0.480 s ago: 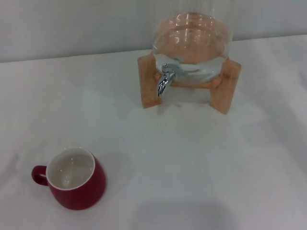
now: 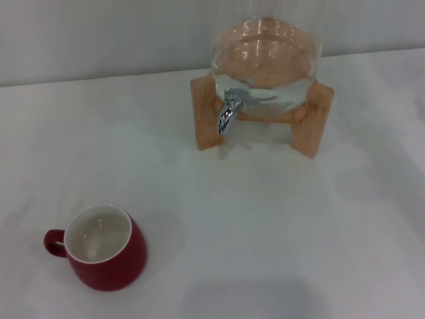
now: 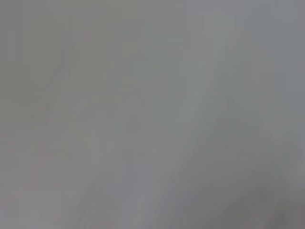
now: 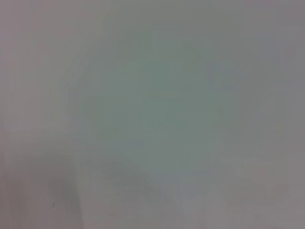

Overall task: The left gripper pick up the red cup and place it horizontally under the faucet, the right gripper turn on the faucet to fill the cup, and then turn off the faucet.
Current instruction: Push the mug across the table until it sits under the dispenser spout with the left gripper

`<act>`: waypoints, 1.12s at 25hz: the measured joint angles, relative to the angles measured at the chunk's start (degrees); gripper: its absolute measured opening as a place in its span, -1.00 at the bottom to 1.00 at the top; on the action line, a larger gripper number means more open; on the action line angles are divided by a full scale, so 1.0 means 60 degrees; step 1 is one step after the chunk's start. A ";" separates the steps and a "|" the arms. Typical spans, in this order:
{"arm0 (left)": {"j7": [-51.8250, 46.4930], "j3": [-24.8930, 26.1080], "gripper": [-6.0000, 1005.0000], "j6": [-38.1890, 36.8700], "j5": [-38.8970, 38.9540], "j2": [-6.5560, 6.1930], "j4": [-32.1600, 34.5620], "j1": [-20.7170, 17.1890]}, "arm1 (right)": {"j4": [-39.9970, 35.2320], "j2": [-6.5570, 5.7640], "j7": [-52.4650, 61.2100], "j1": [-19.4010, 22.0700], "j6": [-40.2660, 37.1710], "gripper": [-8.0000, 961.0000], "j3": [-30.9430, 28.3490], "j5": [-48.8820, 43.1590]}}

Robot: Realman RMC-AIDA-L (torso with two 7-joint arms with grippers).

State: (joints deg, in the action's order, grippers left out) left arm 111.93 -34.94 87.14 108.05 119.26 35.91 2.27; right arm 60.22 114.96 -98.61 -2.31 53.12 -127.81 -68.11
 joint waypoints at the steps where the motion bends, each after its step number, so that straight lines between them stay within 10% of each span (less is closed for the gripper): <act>1: 0.0009 -0.0013 0.56 0.0002 -0.0016 -0.0004 0.0000 0.0023 | 0.0001 0.0000 0.0000 -0.0007 0.0002 0.32 0.0001 0.0000; 28: 0.3635 -0.0065 0.48 -0.0281 -0.1088 0.0021 -0.2334 0.0247 | -0.0036 -0.0014 -0.0028 -0.0334 -0.0080 0.32 -0.0129 -0.0026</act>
State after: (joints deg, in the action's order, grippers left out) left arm 133.74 -35.33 85.46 101.52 119.38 21.91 3.76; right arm 60.01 114.88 -98.78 -4.31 52.64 -128.59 -68.27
